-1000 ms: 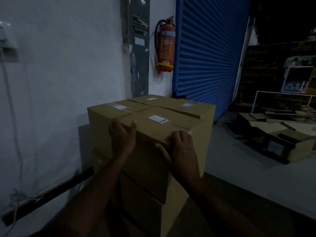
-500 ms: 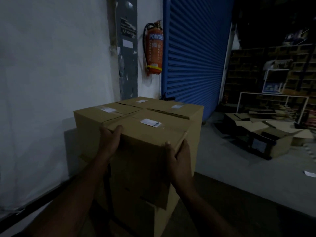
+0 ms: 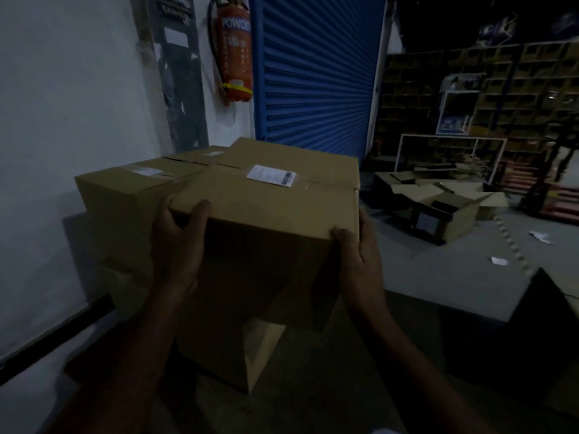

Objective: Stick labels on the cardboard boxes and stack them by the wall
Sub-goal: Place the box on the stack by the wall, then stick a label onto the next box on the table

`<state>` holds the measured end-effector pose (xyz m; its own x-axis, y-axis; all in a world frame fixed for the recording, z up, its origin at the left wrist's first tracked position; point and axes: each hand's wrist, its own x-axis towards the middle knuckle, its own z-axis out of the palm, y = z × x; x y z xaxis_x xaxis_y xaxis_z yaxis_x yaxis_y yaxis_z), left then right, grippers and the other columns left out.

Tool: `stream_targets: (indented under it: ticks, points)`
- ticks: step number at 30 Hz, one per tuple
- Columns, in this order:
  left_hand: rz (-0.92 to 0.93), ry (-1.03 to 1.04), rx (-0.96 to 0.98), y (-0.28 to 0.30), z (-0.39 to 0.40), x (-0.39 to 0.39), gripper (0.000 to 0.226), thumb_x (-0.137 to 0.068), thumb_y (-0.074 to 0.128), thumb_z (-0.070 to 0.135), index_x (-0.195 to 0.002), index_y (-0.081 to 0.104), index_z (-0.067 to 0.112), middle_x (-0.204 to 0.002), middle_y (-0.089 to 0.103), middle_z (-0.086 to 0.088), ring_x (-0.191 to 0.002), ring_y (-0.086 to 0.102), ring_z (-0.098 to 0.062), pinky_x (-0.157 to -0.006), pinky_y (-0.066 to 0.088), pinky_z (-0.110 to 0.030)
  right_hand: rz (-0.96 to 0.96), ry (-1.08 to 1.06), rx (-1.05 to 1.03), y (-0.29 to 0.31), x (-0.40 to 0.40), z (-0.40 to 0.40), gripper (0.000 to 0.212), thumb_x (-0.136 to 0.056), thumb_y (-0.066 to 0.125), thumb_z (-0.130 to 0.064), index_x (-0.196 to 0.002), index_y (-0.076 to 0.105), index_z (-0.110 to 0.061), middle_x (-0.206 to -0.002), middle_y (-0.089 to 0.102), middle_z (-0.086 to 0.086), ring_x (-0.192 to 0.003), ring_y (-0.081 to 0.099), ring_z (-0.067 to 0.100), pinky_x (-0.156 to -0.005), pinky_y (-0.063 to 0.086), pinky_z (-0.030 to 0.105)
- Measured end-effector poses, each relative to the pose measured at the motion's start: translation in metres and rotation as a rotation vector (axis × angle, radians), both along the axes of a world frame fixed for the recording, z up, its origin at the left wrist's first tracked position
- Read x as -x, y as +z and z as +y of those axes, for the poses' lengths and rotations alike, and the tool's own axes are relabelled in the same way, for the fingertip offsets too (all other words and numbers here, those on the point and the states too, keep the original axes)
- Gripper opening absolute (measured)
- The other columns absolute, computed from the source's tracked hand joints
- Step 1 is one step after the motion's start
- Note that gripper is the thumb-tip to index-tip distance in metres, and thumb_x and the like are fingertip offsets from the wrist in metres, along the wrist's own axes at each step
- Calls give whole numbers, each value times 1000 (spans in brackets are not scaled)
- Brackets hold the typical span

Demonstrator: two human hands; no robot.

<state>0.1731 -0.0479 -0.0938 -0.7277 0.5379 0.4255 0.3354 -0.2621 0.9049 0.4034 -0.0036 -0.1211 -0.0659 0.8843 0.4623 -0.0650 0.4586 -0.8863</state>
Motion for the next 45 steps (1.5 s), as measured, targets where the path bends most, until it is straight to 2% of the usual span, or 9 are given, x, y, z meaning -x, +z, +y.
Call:
stream_targets:
  ticks: [11, 15, 18, 22, 30, 35, 38, 43, 45]
  points:
    - [36, -284, 91, -45, -12, -198, 49, -91, 69, 39, -133, 52, 22, -121, 56, 8, -100, 56, -6, -73, 41, -12, 11, -249, 134, -36, -206, -50, 54, -97, 51, -42, -147, 31, -35, -120, 44, -28, -111, 48, -6, -82, 43, 22]
    - [43, -386, 224, -88, -16, -268, 64, -82, 70, 54, -137, 54, 26, -134, 59, 3, -120, 56, -17, -97, 50, -38, 10, -308, 254, -71, -283, -76, 52, -97, 51, -38, -145, 32, -36, -120, 46, -26, -110, 51, -1, -82, 45, 24]
    - [21, -486, 339, -119, -27, -315, 65, -88, 70, 47, -144, 46, 26, -133, 50, 11, -119, 51, -11, -91, 49, -27, -1, -355, 351, -105, -334, -90, 54, -95, 54, -47, -144, 34, -38, -132, 47, -17, -119, 52, 10, -94, 49, 37]
    - [-30, -619, 472, -163, -38, -363, 66, -89, 72, 38, -147, 42, 31, -137, 54, -1, -118, 58, -22, -93, 55, -47, -5, -356, 506, -146, -387, -109, 52, -95, 55, -42, -142, 34, -40, -133, 49, -8, -115, 56, 16, -90, 54, 42]
    - [28, -746, 694, -208, -41, -429, 68, -88, 74, 22, -145, 38, 16, -135, 51, -4, -110, 53, -18, -66, 41, -21, -64, -414, 670, -196, -456, -127, 61, -91, 57, -50, -145, 31, -39, -136, 50, -8, -114, 56, 14, -87, 53, 39]
    - [63, -734, 741, -224, -38, -445, 75, -80, 82, 26, -138, 35, 18, -140, 48, -11, -114, 53, -22, -76, 44, -30, -131, -445, 674, -205, -474, -130, 62, -90, 59, -43, -146, 33, -37, -139, 49, -8, -120, 54, 16, -97, 51, 47]
    - [87, -734, 787, -223, -29, -443, 95, -78, 84, 39, -149, 24, 23, -146, 45, -14, -122, 54, -29, -89, 47, -39, -270, -510, 655, -200, -481, -119, 69, -81, 62, -47, -143, 37, -33, -135, 53, -5, -116, 58, 16, -93, 54, 48]
    - [160, -718, 807, -209, 1, -445, 114, -74, 84, 44, -157, 9, 26, -159, 29, -13, -139, 40, -35, -105, 41, -53, -926, -730, 359, -176, -476, -102, 65, -80, 75, -26, -137, 46, -22, -133, 57, 2, -122, 54, 21, -98, 48, 47]
    - [268, -690, 767, -205, 17, -449, 115, -70, 86, 48, -157, 12, 29, -163, 18, -9, -144, 30, -34, -108, 38, -59, -923, -726, 274, -171, -462, -95, 59, -82, 73, -21, -136, 49, -20, -136, 55, 2, -126, 50, 19, -101, 46, 42]
